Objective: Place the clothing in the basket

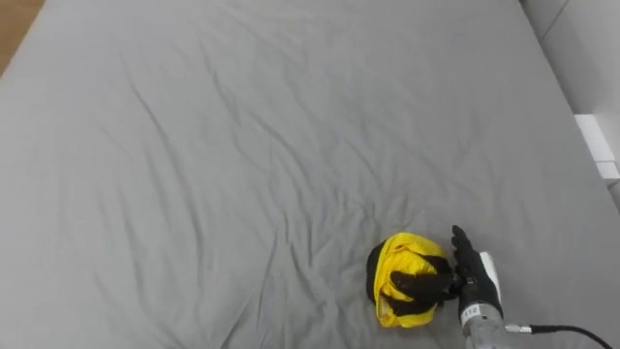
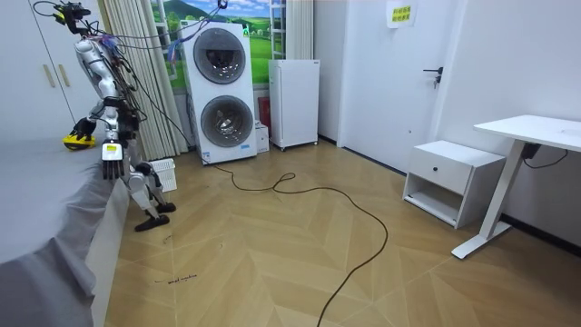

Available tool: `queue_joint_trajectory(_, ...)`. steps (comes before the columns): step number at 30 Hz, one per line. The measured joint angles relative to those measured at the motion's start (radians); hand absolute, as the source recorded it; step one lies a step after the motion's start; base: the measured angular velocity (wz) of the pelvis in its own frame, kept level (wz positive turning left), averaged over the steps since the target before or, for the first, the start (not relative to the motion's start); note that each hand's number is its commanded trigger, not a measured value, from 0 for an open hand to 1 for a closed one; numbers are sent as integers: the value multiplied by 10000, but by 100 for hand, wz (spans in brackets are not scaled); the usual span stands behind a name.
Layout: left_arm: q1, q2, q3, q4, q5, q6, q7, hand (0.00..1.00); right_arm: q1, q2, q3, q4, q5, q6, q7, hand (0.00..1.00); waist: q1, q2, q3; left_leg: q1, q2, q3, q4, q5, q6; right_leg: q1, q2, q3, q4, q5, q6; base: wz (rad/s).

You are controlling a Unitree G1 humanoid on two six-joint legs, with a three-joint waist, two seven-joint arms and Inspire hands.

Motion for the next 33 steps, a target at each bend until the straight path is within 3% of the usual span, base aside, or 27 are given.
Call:
queue_joint_trajectory(4, 2, -1, -28, -2, -29, 70, -4, 0, 43, -44, 84, -1, -253, 168, 100, 0, 4, 11, -7, 47, -112, 30, -139, 73, 125, 8, -116, 22, 5, -63, 204, 8)
queue_joint_trajectory(9, 0, 5, -48, -5, -27, 80, 1, 0, 108, -149, 179, -2, -302, 177, 266, 0, 9, -4, -22, 102, -167, 83, -202, 77, 204, 6, -177, 55, 12, -76, 288, -2)
queue_joint_trajectory(10, 0, 10, -47, -4, -27, 89, 5, 0, 115, -144, 182, -2, -319, 180, 324, 51, -4, -28, -35, 131, -171, 157, -252, 86, 219, 6, -186, 58, 12, -78, 292, -5)
queue_joint_trajectory(11, -1, 9, -47, -5, -27, 105, 5, 0, 141, -138, 180, -2, -371, 182, 386, 95, -16, -52, -49, 172, -172, 216, -305, 92, 229, 18, -193, 59, 15, -81, 298, -4)
queue_joint_trajectory(12, -2, 9, -47, -5, -27, 112, 5, 0, 160, -136, 181, -2, -410, 186, 419, 100, -15, -75, -62, 185, -172, 248, -310, 93, 229, 26, -195, 63, 15, -83, 301, -3)
queue_joint_trajectory(16, -4, 21, -47, -7, -28, 117, -1, 0, 363, -106, 239, -2, -684, 191, 478, 100, -17, -305, -134, 243, -171, 315, -379, 92, 229, 60, -204, 22, 5, -81, 310, 0)
queue_joint_trajectory(19, -51, 26, -74, 0, -22, 117, -25, 0, 382, -191, 257, 58, -892, 191, 392, 100, -47, -445, -67, 256, -175, 330, -379, 88, 235, 106, -209, -38, -17, -66, 335, 3)
queue_joint_trajectory(25, -17, 57, -84, 20, -41, 154, -39, 0, 587, -170, 266, 592, -944, 225, 423, 100, -26, -416, -12, 351, -209, 421, -380, 41, 311, 360, -248, -208, -188, -75, 378, 13)
queue_joint_trajectory(29, 216, 53, -35, -126, -124, 155, -39, 0, 624, -179, 208, 530, -948, 376, 540, 100, 14, -348, -9, 495, -215, 495, -472, 34, 321, 410, -246, 27, -189, -82, 391, -8)
queue_joint_trajectory(33, 200, 50, 1, -158, -138, 146, -40, 0, 618, -232, 197, 471, -996, 393, 538, 100, -6, -253, 50, 880, -225, 520, -570, 32, 323, 717, -254, 76, -201, -81, 393, -3)
